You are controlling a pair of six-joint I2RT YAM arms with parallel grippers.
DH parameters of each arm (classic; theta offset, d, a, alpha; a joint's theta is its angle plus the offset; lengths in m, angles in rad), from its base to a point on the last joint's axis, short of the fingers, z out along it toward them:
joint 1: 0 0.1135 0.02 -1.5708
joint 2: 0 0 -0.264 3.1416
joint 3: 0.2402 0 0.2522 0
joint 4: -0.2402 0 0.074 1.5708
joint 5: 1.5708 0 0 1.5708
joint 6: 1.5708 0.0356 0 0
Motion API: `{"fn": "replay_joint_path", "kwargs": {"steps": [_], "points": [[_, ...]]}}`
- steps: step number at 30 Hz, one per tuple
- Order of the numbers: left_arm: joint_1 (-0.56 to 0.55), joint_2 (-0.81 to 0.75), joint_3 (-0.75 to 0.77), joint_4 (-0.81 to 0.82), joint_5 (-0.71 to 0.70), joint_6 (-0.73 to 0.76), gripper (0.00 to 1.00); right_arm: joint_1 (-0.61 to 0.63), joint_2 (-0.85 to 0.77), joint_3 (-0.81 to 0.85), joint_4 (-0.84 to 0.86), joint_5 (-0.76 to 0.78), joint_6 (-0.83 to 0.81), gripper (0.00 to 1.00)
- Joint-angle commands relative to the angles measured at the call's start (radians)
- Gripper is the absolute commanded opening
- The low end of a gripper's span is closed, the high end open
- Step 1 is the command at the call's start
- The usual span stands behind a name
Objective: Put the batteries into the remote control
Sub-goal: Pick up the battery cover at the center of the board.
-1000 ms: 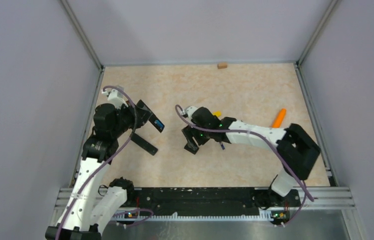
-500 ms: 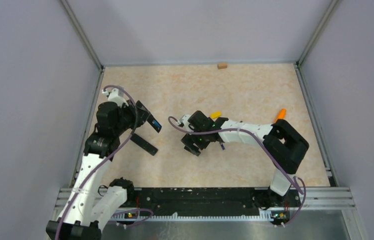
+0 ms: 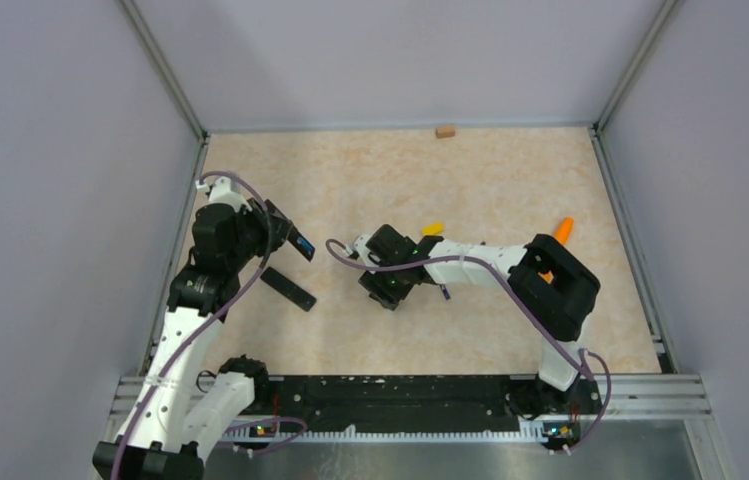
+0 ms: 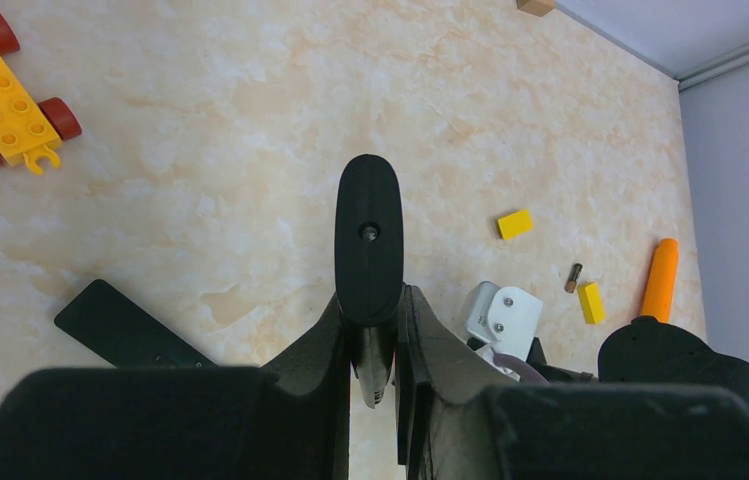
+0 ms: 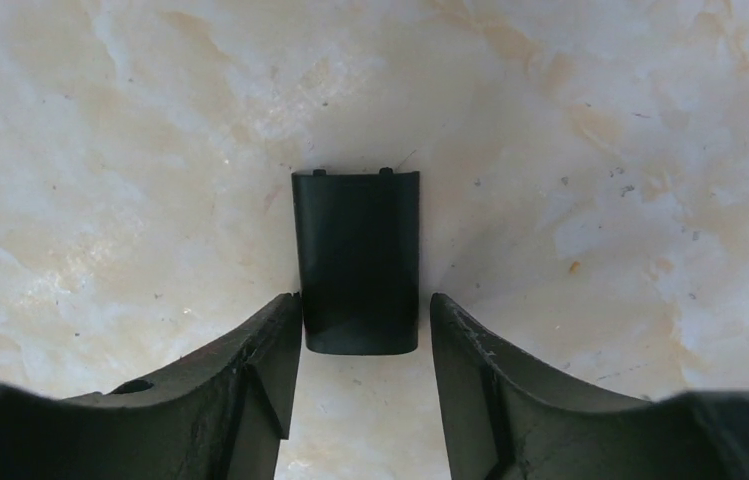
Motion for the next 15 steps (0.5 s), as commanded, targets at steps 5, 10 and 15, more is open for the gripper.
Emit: {"fn": "replay_joint_path", "kwargs": {"steps": [5, 10, 15], "points": [[0.009, -0.011, 0.008, 0.035, -0.014, -0.007, 0.00, 0.008, 0.017, 0.044, -0.032, 0.042, 0.018, 0.44], [0.009, -0.017, -0.005, 0.043, -0.004, -0.013, 0.00, 0.009, -0.016, 0.022, -0.013, 0.067, 0.030, 0.43], [0.009, -0.020, -0.040, 0.100, 0.081, -0.045, 0.00, 0.007, -0.112, 0.002, 0.020, 0.091, 0.115, 0.39]]}}
